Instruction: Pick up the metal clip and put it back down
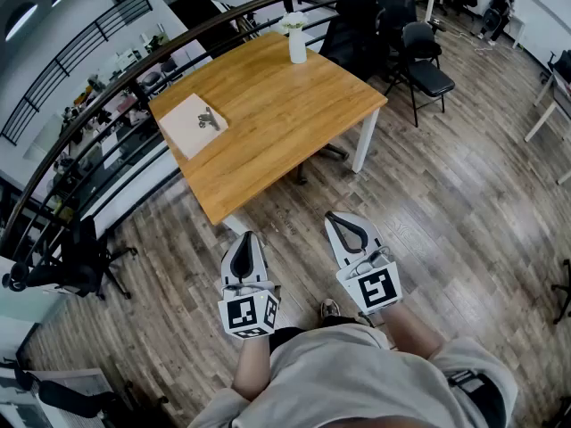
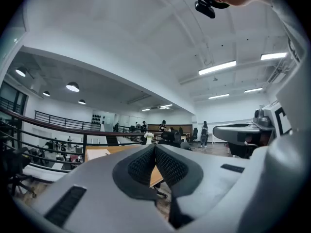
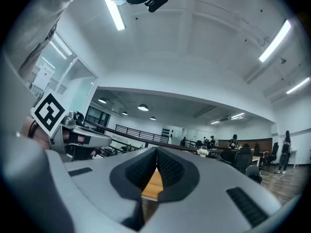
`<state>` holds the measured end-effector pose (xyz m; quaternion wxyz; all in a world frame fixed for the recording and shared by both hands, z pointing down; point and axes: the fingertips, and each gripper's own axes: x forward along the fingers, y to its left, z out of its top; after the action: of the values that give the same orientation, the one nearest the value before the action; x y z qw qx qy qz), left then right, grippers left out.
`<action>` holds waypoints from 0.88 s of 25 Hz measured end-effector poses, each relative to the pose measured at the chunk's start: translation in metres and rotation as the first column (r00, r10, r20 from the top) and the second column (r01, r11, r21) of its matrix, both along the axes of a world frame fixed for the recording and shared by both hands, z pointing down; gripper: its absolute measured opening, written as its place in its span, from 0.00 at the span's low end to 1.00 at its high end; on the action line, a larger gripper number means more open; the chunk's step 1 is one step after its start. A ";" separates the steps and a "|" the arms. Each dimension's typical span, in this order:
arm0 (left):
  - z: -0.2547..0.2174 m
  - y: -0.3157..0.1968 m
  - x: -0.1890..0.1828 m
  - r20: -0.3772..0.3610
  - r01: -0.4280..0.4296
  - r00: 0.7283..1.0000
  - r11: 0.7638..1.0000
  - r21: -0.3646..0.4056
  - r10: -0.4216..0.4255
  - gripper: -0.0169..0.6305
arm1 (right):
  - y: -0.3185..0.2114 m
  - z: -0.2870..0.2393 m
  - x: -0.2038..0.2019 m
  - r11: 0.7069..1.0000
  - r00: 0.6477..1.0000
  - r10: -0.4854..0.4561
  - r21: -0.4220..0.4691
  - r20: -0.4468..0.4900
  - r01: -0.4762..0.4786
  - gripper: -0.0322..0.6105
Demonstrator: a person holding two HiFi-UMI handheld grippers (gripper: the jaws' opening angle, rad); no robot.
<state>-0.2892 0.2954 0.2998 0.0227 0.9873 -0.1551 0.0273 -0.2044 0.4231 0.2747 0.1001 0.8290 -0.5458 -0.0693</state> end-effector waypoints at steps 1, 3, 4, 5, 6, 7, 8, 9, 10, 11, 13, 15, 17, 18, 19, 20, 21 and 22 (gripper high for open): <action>0.005 0.000 0.002 0.009 0.004 1.000 1.000 -0.006 -0.004 0.06 | -0.002 0.003 0.004 1.000 1.000 -0.004 -0.006 0.002 0.004 0.09; 0.012 -0.003 0.004 0.025 0.013 1.000 1.000 -0.013 -0.013 0.06 | -0.008 0.008 0.011 1.000 1.000 -0.015 -0.010 0.006 0.015 0.09; 0.014 -0.005 0.004 0.031 0.021 0.999 1.000 -0.013 -0.020 0.06 | -0.012 0.009 0.013 1.000 1.000 -0.024 -0.006 0.008 0.024 0.09; 0.014 -0.009 0.003 0.034 0.031 0.999 0.999 -0.010 -0.031 0.06 | -0.017 0.009 0.015 0.999 0.999 -0.035 -0.001 0.010 0.035 0.09; 0.013 -0.014 0.003 0.038 0.045 0.998 0.999 -0.007 -0.044 0.06 | -0.023 0.010 0.016 0.999 0.999 -0.048 0.003 0.013 0.048 0.09; 0.014 -0.020 0.002 0.043 0.060 0.997 0.998 -0.005 -0.060 0.06 | -0.029 0.012 0.017 0.998 0.998 -0.060 0.006 0.015 0.060 0.09; 0.016 -0.027 0.002 0.049 0.075 0.996 0.997 -0.006 -0.075 0.06 | -0.037 0.014 0.019 0.997 0.997 -0.071 0.008 0.019 0.071 0.09; 0.019 -0.036 0.002 0.055 0.089 0.995 0.996 -0.010 -0.089 0.06 | -0.045 0.017 0.021 0.997 0.997 -0.079 0.009 0.025 0.079 0.09; 0.024 -0.046 0.004 0.059 0.103 0.993 0.995 -0.017 -0.102 0.06 | -0.055 0.022 0.024 0.996 0.996 -0.088 0.007 0.033 0.087 0.09; 0.029 -0.059 0.007 0.061 0.117 0.991 0.993 -0.026 -0.115 0.06 | -0.066 0.028 0.029 0.995 0.994 -0.097 -0.005 0.044 0.097 0.09; 0.039 -0.087 0.019 0.058 0.141 0.989 0.989 -0.045 -0.138 0.06 | -0.091 0.042 0.043 0.993 0.991 -0.110 -0.043 0.072 0.114 0.09; 0.044 -0.113 0.036 0.051 0.148 0.988 0.987 -0.058 -0.145 0.06 | -0.113 0.048 0.062 0.990 0.988 -0.118 -0.066 0.100 0.125 0.09; 0.044 -0.139 0.054 0.042 0.142 0.989 0.988 -0.066 -0.139 0.06 | -0.134 0.046 0.079 0.986 0.987 -0.136 -0.087 0.091 0.144 0.09; 0.043 -0.153 0.063 0.038 0.135 0.990 0.989 -0.067 -0.133 0.06 | -0.145 0.045 0.087 0.984 0.987 -0.141 -0.101 0.079 0.149 0.09; 0.042 -0.166 0.071 0.036 0.127 0.991 0.990 -0.068 -0.125 0.06 | -0.156 0.043 0.095 0.982 0.987 -0.142 -0.115 0.071 0.149 0.09; 0.041 -0.180 0.080 0.037 0.119 0.992 0.990 -0.069 -0.117 0.06 | -0.168 0.042 0.103 0.981 0.988 -0.140 -0.123 0.070 0.148 0.09; 0.040 -0.193 0.089 0.040 0.110 0.993 0.991 -0.071 -0.108 0.06 | -0.180 0.040 0.111 0.981 0.987 -0.139 -0.124 0.078 0.148 0.09; 0.039 -0.206 0.097 0.043 0.102 0.994 0.992 -0.072 -0.099 0.06 | -0.192 0.038 0.118 0.981 0.986 -0.141 -0.118 0.092 0.152 0.09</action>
<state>-0.1922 0.0898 0.3383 0.0577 0.9760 -0.2037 0.0514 -0.0863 0.2310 0.3126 0.1234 0.7809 -0.6123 -0.0076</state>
